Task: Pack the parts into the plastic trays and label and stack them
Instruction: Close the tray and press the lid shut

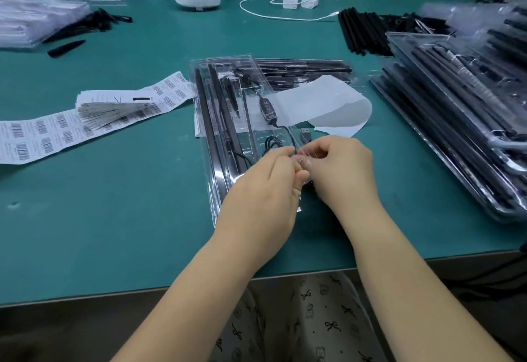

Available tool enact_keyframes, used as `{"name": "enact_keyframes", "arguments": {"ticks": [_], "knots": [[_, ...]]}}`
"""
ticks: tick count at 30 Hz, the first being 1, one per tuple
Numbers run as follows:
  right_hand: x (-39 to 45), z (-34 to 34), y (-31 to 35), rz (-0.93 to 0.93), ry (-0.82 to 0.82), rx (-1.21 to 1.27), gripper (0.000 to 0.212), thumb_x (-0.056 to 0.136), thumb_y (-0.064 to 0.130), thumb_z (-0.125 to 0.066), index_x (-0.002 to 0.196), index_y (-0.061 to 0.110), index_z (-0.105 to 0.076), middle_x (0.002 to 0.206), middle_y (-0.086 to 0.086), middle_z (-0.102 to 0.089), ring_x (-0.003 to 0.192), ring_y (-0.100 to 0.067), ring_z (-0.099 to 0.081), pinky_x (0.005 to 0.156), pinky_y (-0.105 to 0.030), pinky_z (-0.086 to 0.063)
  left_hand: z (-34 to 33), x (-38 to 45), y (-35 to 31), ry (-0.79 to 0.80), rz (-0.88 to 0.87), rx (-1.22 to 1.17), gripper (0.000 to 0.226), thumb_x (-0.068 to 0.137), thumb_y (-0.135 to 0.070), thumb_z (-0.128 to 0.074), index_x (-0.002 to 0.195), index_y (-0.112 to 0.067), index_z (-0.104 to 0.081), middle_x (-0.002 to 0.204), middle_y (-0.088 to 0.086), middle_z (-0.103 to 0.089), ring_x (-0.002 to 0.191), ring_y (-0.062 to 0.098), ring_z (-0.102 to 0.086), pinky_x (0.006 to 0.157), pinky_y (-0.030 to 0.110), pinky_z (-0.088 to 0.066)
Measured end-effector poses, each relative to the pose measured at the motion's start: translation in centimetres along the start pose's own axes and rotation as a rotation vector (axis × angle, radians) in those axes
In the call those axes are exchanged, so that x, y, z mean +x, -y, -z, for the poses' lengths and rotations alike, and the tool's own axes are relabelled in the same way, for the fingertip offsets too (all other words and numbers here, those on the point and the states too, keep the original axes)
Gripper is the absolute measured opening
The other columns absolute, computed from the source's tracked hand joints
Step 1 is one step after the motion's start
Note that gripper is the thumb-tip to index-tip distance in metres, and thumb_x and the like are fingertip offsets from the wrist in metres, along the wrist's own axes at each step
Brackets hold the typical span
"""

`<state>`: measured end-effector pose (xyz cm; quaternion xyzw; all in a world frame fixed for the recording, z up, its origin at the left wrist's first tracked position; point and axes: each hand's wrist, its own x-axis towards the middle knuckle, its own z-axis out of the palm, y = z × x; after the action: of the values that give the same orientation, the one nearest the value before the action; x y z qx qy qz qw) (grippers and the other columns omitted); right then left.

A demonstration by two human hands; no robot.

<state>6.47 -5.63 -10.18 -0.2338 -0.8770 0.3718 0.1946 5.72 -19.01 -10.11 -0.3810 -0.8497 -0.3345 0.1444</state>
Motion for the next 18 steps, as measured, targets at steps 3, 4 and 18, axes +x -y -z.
{"name": "enact_keyframes", "arguments": {"ticks": [3, 4, 18], "knots": [[0.3, -0.5, -0.1, -0.111, -0.008, 0.199, 0.019, 0.071, 0.021, -0.077, 0.058, 0.029, -0.065, 0.056, 0.014, -0.063, 0.054, -0.006, -0.055, 0.056, -0.021, -0.043, 0.0, -0.1, -0.1, 0.009, -0.023, 0.024, 0.034, 0.093, -0.021, -0.037, 0.083, 0.001, -0.062, 0.111, 0.017, -0.067, 0.092, 0.029, -0.068, 0.064, 0.029, -0.046], [0.3, -0.7, -0.1, -0.148, -0.015, 0.265, 0.017, 0.069, 0.019, -0.077, 0.058, 0.028, -0.067, 0.054, 0.012, -0.064, 0.054, -0.009, -0.056, 0.057, -0.024, -0.045, 0.0, -0.1, -0.1, 0.016, -0.024, 0.024, 0.034, 0.093, -0.021, -0.037, 0.082, 0.000, -0.061, 0.112, 0.016, -0.066, 0.094, 0.029, -0.067, 0.065, 0.030, -0.048], [1.6, 1.6, -1.7, 0.148, 0.334, -0.087, 0.012, 0.085, 0.037, -0.066, 0.095, 0.043, -0.068, 0.083, 0.011, -0.034, 0.089, -0.012, -0.037, 0.067, -0.014, -0.029, 2.8, 1.9, 3.5, 0.465, -0.053, 0.074, 0.086, 0.070, -0.066, -0.057, 0.140, -0.021, -0.035, 0.139, -0.011, -0.042, 0.132, 0.003, -0.028, 0.106, 0.012, -0.016]]}}
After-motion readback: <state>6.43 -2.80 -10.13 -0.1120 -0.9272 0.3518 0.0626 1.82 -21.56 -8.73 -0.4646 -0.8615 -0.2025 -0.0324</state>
